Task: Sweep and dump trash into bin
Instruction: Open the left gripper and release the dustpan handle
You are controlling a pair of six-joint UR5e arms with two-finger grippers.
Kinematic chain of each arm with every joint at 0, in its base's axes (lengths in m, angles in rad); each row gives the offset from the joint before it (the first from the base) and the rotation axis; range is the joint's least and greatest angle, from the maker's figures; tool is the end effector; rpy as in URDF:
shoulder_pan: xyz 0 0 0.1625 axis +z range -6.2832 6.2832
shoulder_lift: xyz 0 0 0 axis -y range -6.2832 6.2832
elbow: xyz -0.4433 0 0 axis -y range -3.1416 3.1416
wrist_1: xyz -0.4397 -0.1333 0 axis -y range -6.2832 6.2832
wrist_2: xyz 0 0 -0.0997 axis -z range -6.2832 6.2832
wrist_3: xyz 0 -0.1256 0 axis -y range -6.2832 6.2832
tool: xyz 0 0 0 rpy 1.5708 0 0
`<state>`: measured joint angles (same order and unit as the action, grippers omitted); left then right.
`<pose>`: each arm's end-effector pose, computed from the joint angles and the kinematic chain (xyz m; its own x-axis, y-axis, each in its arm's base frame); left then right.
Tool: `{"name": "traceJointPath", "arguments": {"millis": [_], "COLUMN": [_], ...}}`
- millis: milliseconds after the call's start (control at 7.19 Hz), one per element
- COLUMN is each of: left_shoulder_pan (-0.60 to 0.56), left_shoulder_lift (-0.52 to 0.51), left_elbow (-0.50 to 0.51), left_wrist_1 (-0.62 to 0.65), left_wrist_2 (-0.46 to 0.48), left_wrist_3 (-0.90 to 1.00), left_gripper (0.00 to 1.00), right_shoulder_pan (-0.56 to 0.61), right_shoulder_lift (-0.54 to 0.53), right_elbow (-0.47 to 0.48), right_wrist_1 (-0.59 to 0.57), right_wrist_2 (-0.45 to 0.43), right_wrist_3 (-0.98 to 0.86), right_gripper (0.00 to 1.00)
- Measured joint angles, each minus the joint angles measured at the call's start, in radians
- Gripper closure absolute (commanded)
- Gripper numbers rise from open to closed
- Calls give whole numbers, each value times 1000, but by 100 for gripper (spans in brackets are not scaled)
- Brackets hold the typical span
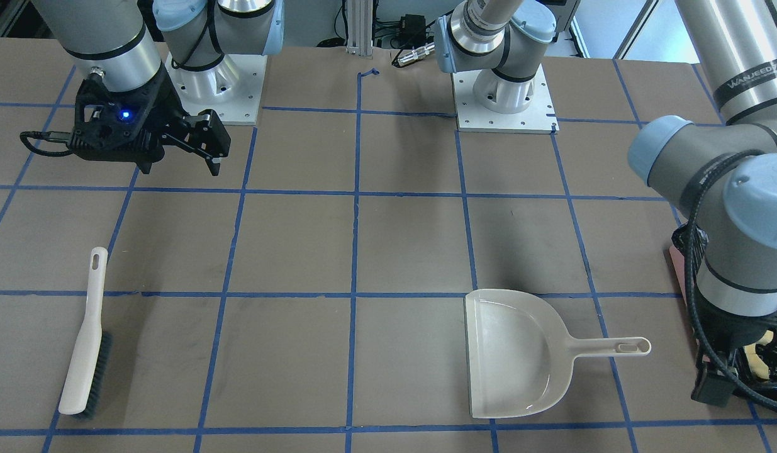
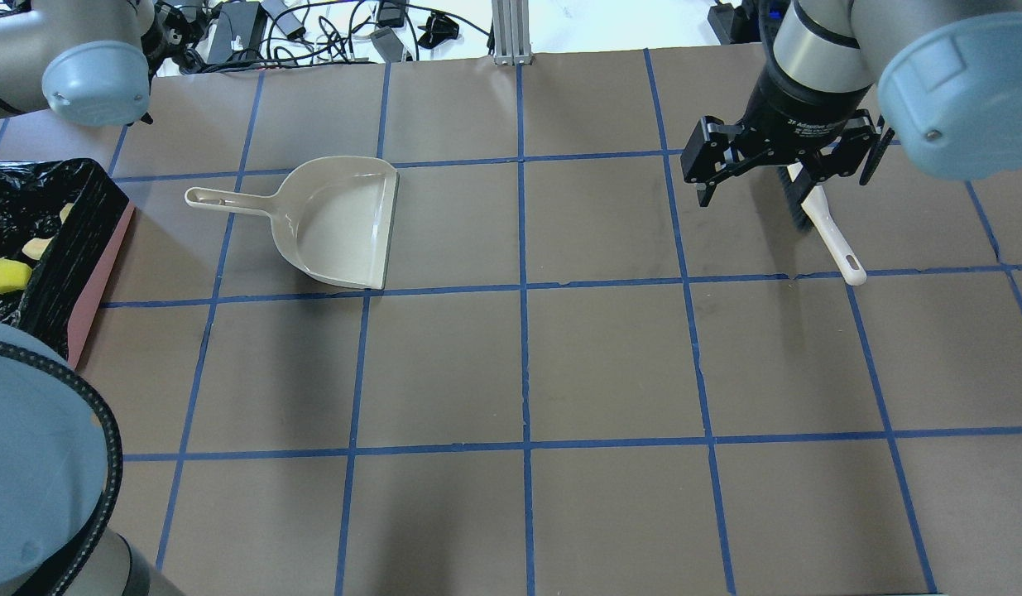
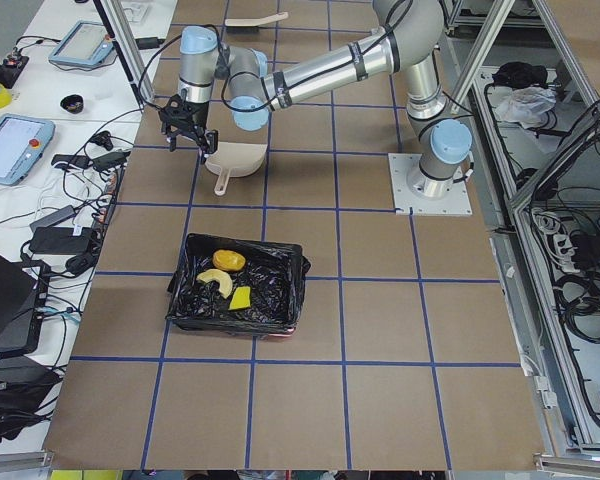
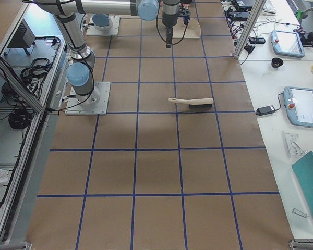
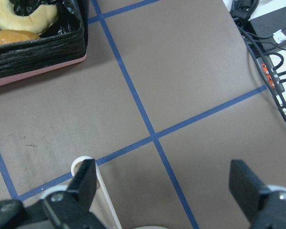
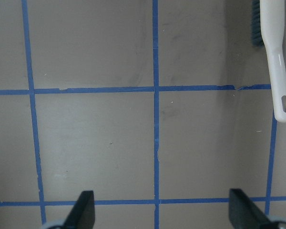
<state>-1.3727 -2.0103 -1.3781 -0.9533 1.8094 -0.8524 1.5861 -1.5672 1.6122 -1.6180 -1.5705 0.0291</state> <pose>0.0464 -0.7578 0.3786 -0.4778 -0.8691 0.1277 -0.8253 0.3943 -0.4043 0.1416 -0.5387 0.4606 -0.9999 0.0138 -0.0004 0.0138 0.9999 -0.0022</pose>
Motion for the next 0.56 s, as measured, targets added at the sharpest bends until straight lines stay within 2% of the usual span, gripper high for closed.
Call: {"name": "traceJointPath", "arguments": {"millis": [278, 556], "left_shoulder_pan": [-13, -41], "left_shoulder_lift": [70, 142], "left_elbow": [-8, -11], "left_wrist_1": [-36, -150], "left_wrist_2": [-75, -129], "left_wrist_3": [165, 329], "left_gripper": [0, 0], "right_shoulder_pan": [0, -2], "right_shoulder_lift": [2, 5], "right_elbow": [0, 0], "right_wrist_1": [-2, -3], "right_wrist_2": [1, 4], "right_wrist_3": [0, 0], "right_gripper": [0, 0]}}
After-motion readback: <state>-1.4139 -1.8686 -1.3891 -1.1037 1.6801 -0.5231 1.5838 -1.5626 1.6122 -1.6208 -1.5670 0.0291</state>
